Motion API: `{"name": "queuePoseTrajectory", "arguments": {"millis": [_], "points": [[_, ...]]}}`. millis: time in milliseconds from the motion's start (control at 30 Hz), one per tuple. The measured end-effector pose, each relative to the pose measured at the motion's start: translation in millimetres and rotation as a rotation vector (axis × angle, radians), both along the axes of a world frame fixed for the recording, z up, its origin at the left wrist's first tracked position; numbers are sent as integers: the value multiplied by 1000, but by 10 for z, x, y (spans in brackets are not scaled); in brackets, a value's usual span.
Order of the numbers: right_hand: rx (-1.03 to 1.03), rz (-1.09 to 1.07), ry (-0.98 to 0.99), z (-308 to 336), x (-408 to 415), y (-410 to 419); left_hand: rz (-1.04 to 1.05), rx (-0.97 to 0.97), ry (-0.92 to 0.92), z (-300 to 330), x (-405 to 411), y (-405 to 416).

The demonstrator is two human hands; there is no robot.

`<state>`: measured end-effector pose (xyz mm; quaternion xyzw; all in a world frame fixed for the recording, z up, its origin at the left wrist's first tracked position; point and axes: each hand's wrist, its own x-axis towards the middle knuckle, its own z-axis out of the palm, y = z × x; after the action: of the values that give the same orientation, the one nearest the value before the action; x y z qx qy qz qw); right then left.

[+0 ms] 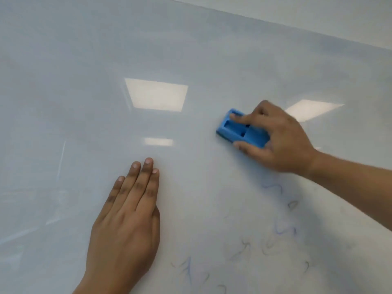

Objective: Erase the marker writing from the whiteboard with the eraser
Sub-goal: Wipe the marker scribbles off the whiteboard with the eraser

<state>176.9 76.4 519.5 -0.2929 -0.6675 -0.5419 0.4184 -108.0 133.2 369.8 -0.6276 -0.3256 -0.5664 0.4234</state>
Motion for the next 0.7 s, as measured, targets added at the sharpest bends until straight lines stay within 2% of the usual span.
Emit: {"name": "queuePoseTrajectory", "arguments": {"millis": [67, 100, 167, 233, 400, 500, 533, 633, 700], "points": [[26, 63, 307, 281, 84, 33, 5, -6, 2, -13, -1, 13], [18, 84, 388, 289, 77, 49, 1, -7, -4, -25, 2, 10], [-8, 114, 381, 4, -54, 71, 3, -10, -11, -46, 10, 14], [-64, 152, 234, -636, -270, 99, 10, -7, -22, -48, 10, 8], [-309, 102, -349, -2627, -690, -8, 1, -58, -22, -61, 7, -34], [-313, 3, -529, -2691, -691, -73, -9, -84, -16, -49, 11, -38], [-287, -9, -484, -2505, -686, -78, -12, -84, -18, -54, 15, -32], [-157, 6, -32, -1821, -712, -13, -11, -86, -18, -71, 15, -18], [-153, 58, 132, -1656, -802, 49, -11, -82, -21, -62, -3, -13]]}}
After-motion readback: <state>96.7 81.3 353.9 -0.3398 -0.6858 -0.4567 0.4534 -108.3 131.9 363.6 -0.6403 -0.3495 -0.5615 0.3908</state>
